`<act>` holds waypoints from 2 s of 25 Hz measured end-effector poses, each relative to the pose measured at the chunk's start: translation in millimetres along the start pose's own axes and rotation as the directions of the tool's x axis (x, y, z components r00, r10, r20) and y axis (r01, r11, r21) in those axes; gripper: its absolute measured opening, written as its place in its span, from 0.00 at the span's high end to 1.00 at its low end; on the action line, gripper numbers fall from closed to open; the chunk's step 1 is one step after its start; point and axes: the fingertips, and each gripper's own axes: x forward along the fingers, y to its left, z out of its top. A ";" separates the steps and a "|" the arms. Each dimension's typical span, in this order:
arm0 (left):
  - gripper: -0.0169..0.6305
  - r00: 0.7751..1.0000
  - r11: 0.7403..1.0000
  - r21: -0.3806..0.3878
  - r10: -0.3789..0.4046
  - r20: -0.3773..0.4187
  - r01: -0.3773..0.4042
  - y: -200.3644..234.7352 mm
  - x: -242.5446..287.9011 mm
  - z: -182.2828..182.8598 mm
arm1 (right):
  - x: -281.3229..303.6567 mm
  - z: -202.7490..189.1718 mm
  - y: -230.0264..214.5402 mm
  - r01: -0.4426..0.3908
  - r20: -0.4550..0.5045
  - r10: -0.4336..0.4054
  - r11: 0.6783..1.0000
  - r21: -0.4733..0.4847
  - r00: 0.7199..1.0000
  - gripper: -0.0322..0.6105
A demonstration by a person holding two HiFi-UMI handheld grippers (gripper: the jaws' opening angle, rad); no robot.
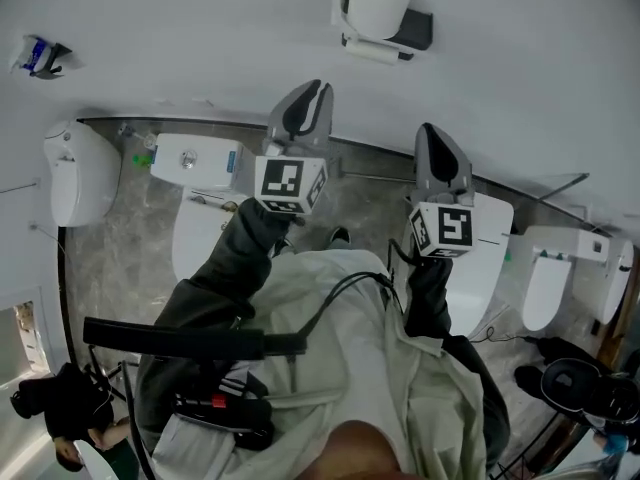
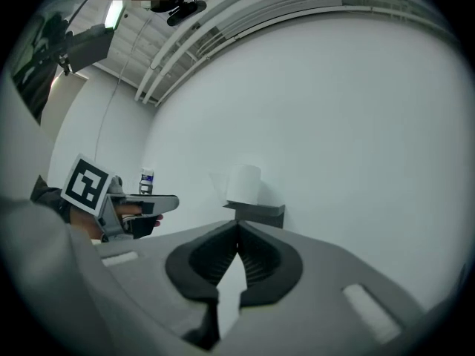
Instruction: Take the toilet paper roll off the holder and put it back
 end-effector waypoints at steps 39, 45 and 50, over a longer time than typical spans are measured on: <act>0.96 0.995 0.994 -0.042 -0.099 -0.032 0.097 35.1 -127.2 24.1 | -20.5 8.1 139.8 0.050 -0.017 -0.051 0.997 -0.056 0.999 0.95; 0.96 0.996 0.996 -0.043 -0.080 -0.043 0.079 37.1 -128.1 20.8 | -20.5 4.8 140.0 0.049 -0.041 -0.052 0.997 -0.058 0.998 0.95; 0.96 0.995 0.996 -0.041 -0.079 -0.063 0.076 33.7 -129.2 14.2 | -22.0 6.5 138.6 0.048 -0.014 -0.048 0.997 -0.064 0.999 0.95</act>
